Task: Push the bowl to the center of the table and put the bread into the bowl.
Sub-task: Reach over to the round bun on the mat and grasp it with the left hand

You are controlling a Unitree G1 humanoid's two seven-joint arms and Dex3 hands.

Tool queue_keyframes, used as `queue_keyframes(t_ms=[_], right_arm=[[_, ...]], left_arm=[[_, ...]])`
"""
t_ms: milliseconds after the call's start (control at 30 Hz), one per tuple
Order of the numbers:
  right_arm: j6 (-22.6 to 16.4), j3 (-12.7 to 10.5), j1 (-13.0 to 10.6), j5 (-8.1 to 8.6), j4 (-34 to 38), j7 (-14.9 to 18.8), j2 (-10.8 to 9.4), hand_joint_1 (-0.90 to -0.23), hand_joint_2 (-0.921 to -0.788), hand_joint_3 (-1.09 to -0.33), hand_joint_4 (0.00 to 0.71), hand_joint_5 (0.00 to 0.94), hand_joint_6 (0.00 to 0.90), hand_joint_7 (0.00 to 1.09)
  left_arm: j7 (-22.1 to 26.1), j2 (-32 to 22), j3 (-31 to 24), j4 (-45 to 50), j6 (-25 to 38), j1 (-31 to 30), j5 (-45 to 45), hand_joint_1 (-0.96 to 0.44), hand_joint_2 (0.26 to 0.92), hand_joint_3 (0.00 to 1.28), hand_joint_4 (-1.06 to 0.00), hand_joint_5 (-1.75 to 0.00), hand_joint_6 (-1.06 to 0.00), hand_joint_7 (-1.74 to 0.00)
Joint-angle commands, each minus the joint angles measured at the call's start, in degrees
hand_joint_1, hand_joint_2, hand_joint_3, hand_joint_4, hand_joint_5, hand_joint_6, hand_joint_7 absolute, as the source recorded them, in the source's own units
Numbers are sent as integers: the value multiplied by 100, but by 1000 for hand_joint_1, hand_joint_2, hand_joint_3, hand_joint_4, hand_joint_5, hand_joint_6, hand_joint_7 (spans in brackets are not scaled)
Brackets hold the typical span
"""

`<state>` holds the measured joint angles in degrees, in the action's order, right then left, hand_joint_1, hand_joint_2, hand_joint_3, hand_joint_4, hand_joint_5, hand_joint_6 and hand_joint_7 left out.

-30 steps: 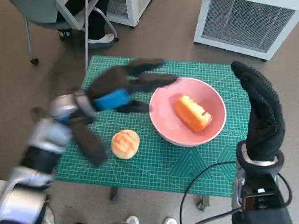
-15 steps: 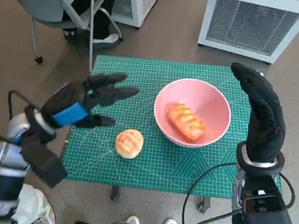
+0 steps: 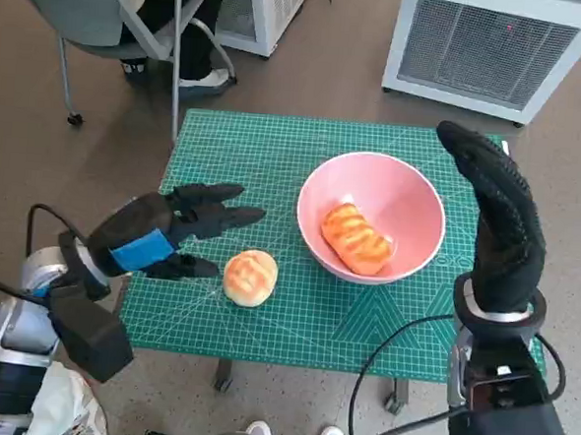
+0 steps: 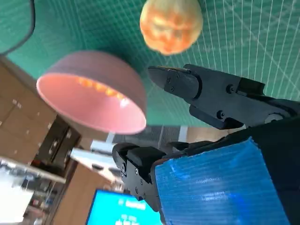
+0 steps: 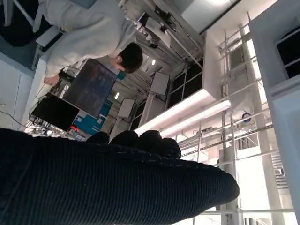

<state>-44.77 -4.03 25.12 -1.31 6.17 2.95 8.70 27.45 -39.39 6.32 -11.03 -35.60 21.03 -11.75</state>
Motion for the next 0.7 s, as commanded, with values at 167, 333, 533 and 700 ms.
queue_keyframes(t_ms=[167,333,533,700], right_arm=[[0,46,-13,179,87,144,28,-382,-921,-535,405,7,47,845],[-5,27,-49,200,55,172,45,-381,-921,-536,405,7,43,853],[-6,-4,-75,183,14,181,61,-380,-921,-536,406,7,41,857],[-2,-27,-85,157,-2,173,69,-380,-921,-536,406,8,41,859]], left_arm=[[219,170,410,-522,108,156,-349,-262,871,0,-411,-2,-487,-57],[271,298,640,-970,196,366,-579,-243,861,0,-396,0,-476,-39],[285,484,895,-1415,414,598,-845,-234,849,0,-372,0,-455,-19],[443,630,1090,-1726,741,777,-974,-186,849,1,-356,0,-433,-5]])
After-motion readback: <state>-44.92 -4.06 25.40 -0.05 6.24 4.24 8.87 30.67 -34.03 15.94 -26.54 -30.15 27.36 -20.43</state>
